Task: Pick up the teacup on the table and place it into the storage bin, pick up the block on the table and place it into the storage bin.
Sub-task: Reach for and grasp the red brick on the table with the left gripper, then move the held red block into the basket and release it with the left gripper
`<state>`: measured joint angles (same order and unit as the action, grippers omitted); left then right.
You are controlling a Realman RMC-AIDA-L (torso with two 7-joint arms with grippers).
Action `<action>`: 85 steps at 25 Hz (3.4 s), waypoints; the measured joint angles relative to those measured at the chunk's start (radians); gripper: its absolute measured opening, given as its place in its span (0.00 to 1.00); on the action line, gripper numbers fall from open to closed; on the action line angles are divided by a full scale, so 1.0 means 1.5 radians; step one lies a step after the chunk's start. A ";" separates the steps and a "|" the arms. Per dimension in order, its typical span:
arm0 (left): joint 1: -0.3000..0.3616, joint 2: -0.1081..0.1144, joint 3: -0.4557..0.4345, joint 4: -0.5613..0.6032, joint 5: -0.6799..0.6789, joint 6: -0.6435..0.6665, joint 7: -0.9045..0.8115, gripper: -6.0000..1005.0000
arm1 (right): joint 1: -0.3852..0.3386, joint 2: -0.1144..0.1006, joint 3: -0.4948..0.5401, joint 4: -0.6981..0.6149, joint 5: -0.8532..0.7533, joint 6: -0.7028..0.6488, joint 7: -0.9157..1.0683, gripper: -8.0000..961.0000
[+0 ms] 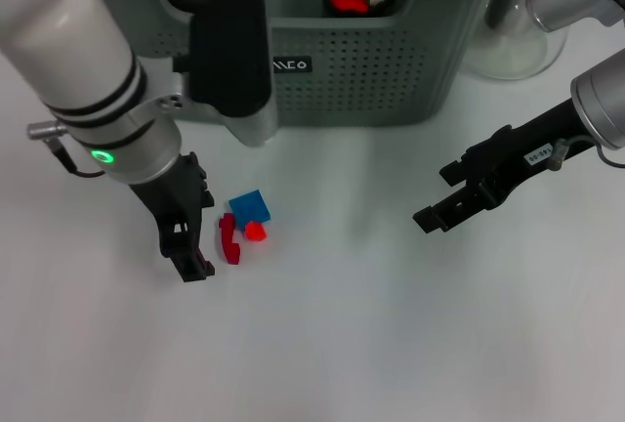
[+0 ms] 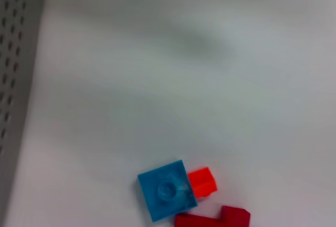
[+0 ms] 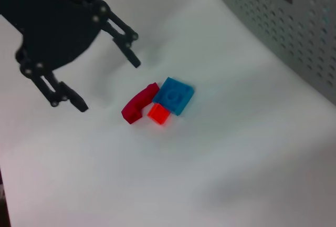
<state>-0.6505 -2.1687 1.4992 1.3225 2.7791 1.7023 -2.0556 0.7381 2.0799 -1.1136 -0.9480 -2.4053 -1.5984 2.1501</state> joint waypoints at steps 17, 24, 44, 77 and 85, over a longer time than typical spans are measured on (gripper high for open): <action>-0.050 -0.002 0.034 -0.127 0.003 -0.094 0.001 0.86 | 0.000 -0.001 0.000 0.009 0.000 0.009 0.000 0.98; -0.053 -0.002 0.031 -0.132 0.001 -0.094 -0.004 0.86 | 0.000 -0.002 0.001 0.009 0.000 0.012 0.000 0.98; -0.065 -0.003 0.030 -0.163 -0.017 -0.107 -0.010 0.83 | 0.000 -0.002 0.001 0.008 0.000 0.014 -0.001 0.98; -0.024 0.001 -0.249 0.004 -0.091 0.033 -0.040 0.64 | 0.000 -0.006 0.001 0.008 0.000 0.022 -0.005 0.98; -0.070 0.036 -0.553 0.128 -0.422 0.207 -0.100 0.64 | 0.000 -0.008 0.002 0.008 0.000 0.020 -0.003 0.98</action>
<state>-0.7551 -2.1146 0.6703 1.5144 2.1457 2.0133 -2.2062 0.7378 2.0678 -1.1108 -0.9357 -2.4052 -1.5686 2.1450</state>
